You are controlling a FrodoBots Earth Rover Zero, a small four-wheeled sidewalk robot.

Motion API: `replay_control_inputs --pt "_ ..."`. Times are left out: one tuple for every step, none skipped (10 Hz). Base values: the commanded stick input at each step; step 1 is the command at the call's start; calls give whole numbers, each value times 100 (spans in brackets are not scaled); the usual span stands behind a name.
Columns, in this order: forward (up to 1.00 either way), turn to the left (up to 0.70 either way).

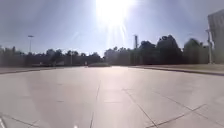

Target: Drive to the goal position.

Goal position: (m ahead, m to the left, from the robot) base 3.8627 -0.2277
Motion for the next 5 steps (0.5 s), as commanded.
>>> replay_control_inputs --pt "70 -1" --pt "70 -1" --pt "70 -1" --pt "70 -1" --pt "70 -1"
